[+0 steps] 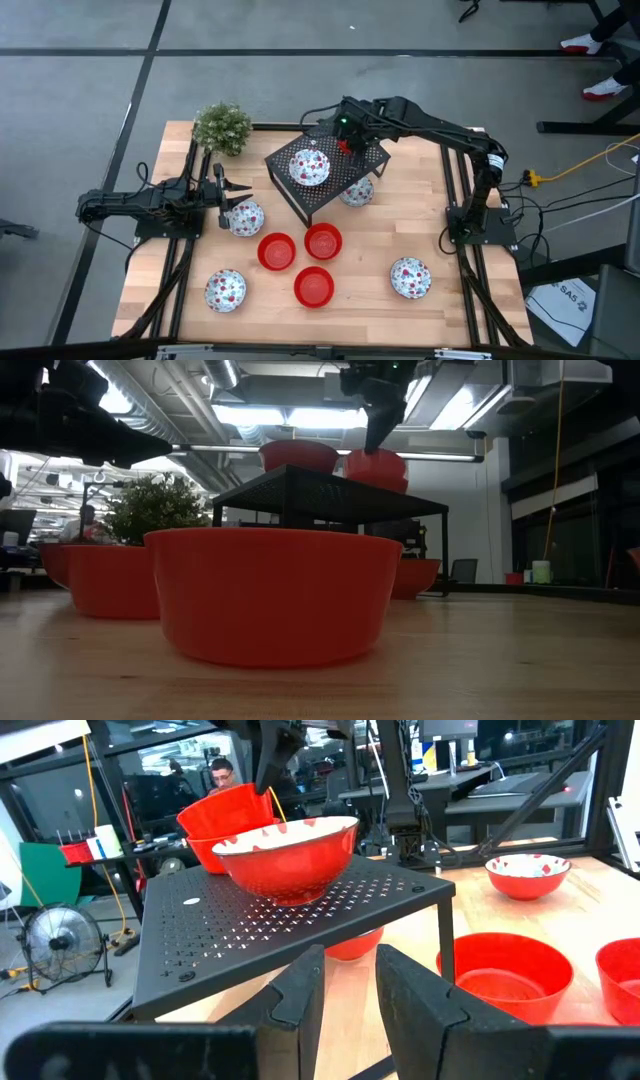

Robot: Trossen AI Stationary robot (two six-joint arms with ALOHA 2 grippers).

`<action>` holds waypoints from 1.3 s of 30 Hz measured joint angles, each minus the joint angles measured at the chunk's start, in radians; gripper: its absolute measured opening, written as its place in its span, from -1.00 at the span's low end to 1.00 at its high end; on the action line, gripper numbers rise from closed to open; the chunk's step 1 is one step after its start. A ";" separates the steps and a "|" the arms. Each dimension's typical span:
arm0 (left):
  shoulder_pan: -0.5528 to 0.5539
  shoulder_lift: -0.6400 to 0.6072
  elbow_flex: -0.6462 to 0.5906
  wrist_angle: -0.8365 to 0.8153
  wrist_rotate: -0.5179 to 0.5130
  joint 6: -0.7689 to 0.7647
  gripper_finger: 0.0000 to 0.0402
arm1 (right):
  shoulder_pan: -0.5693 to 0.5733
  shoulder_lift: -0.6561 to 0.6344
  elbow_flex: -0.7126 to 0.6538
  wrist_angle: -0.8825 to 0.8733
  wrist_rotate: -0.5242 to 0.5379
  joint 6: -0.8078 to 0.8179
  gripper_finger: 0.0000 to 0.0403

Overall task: Pick & Place Mini bowls
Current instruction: Stack the red bowl on the red bowl on the shelf

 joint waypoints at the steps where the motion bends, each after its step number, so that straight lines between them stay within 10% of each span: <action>1: 0.000 0.000 0.000 0.000 0.000 0.000 -0.56 | -0.001 0.000 -0.001 -0.006 0.000 0.000 -0.83; 21: 0.000 0.000 0.000 0.000 0.000 0.000 -0.56 | -0.019 0.006 -0.002 -0.020 0.000 -0.024 -0.80; 39: 0.000 0.000 0.000 0.000 0.000 0.000 -0.56 | -0.019 0.006 0.018 -0.027 -0.027 0.027 -0.10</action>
